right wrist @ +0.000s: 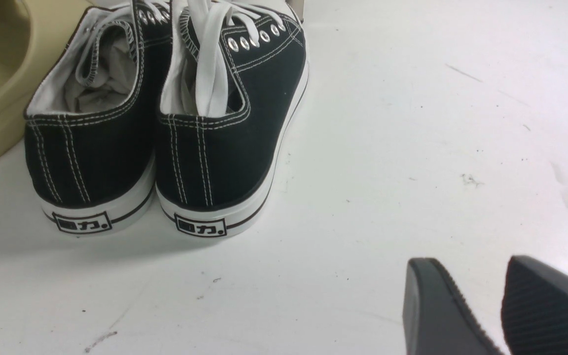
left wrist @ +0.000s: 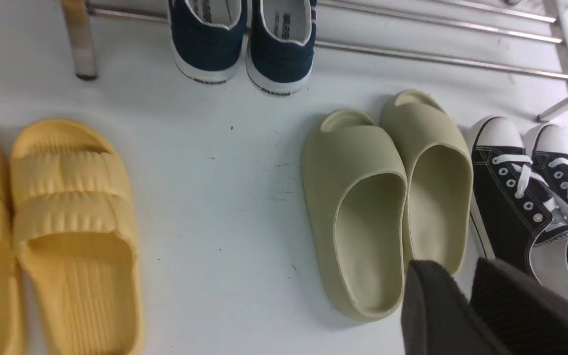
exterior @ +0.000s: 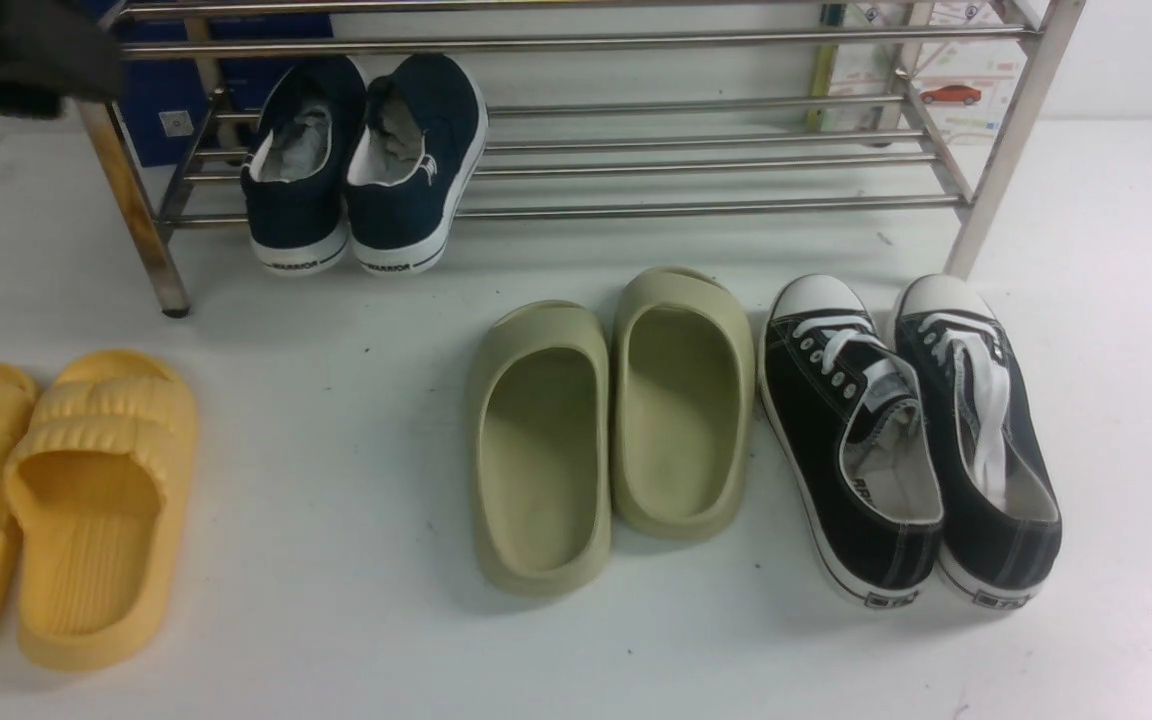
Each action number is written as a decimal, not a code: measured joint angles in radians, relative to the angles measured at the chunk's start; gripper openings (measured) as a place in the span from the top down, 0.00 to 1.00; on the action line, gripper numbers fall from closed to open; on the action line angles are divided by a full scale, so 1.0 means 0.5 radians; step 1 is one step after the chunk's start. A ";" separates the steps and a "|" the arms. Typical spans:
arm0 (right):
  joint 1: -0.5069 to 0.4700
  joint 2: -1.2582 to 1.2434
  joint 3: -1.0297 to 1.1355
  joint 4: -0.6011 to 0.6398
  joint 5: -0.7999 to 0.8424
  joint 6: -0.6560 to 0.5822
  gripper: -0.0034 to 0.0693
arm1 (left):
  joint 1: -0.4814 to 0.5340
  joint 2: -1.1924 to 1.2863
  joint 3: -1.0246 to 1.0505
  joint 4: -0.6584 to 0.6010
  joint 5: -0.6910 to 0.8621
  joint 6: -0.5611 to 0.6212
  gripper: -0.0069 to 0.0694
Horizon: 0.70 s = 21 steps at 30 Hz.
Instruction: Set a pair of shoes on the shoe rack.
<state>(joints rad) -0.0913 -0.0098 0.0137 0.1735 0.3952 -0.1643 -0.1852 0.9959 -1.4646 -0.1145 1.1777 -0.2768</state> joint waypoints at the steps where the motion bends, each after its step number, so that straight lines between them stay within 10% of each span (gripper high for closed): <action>1: 0.000 0.000 0.000 0.000 0.000 0.000 0.61 | 0.000 -0.035 0.022 0.009 -0.005 0.000 0.75; 5: 0.000 0.000 0.000 0.000 0.000 0.000 0.61 | 0.000 -0.834 0.591 0.079 -0.133 0.003 0.93; 21: 0.000 0.000 0.000 0.000 0.000 0.000 0.61 | 0.000 -2.026 1.829 -0.032 -0.765 -0.125 0.93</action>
<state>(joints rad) -0.0913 -0.0098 0.0137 0.1735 0.3952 -0.1643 -0.1852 -0.0172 -0.5503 -0.1305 0.7952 -0.3395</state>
